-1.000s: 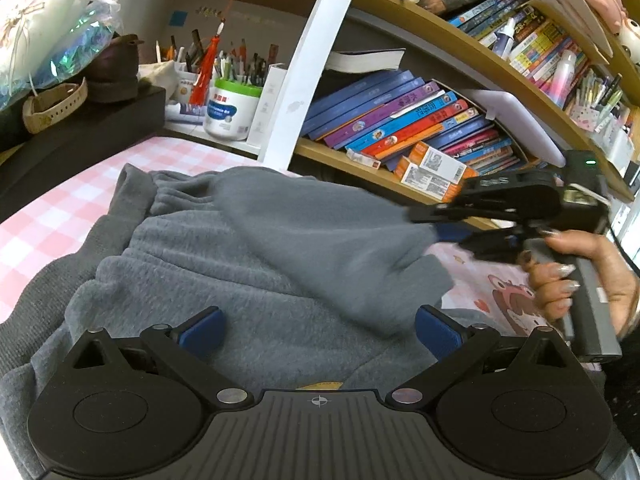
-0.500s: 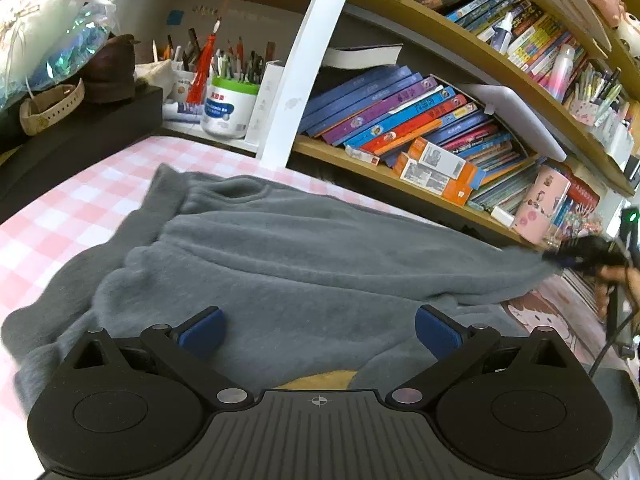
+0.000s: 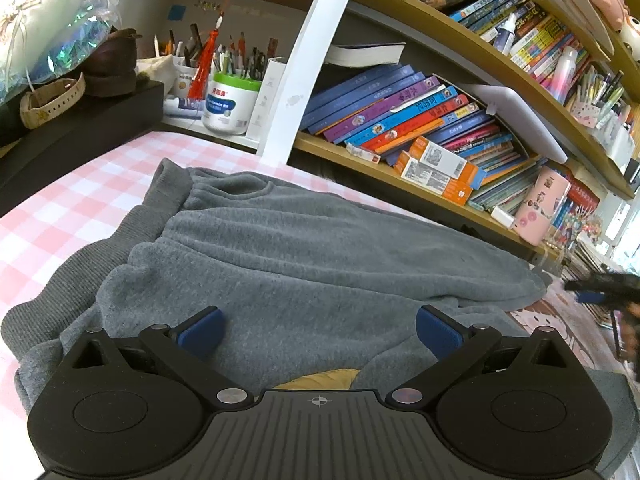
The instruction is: Fold clothes
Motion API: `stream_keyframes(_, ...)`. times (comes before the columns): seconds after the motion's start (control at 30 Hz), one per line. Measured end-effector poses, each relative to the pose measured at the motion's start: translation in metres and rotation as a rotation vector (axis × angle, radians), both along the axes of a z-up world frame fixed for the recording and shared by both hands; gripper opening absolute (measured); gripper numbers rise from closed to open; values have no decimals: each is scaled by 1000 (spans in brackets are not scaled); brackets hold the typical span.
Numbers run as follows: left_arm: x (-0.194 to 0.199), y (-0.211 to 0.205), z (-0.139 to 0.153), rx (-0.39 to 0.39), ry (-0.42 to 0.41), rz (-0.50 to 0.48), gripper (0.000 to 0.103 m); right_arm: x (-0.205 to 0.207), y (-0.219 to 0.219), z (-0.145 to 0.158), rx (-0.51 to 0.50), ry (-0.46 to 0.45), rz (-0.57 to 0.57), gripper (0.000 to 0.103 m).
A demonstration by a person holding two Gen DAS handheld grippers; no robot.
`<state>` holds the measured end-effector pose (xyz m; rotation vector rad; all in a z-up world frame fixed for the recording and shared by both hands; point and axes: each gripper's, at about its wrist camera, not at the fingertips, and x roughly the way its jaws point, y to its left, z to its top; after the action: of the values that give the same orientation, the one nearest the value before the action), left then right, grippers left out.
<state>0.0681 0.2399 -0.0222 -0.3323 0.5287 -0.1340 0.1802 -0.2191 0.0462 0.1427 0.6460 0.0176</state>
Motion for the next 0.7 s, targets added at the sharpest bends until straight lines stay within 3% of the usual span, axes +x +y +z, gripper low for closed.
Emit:
stream_keyframes(0.17,-8,5,4,-7,-50,25,101,-94,13,11,-93,-46,230,61)
stream_keyframes(0.27,-20,7,11,-15,-119,1,77,-142,18,6,-161,-63,307,58)
stream_keyframes(0.3,-24,8,14,-16,-126,1,61,-155,20,2,-195,-65,323,57)
stream_keyframes(0.33,-26,9,15,-11,-121,9,46,-165,23,-2,-238,-63,337,47)
stream_keyframes(0.37,-27,11,15,-6,-106,21,40,-174,26,-7,-279,-60,352,30)
stream_keyframes(0.47,-28,18,11,5,-43,56,30,-184,26,-21,-282,-6,397,16)
stream_keyframes(0.57,-26,31,1,2,29,100,20,-181,20,-30,-293,27,366,10)
stream_keyframes(0.67,-26,48,-4,-4,70,185,0,-175,13,-33,-277,25,343,7)
stream_keyframes(0.7,-27,54,-5,-14,76,214,0,-173,12,-34,-278,23,336,7)
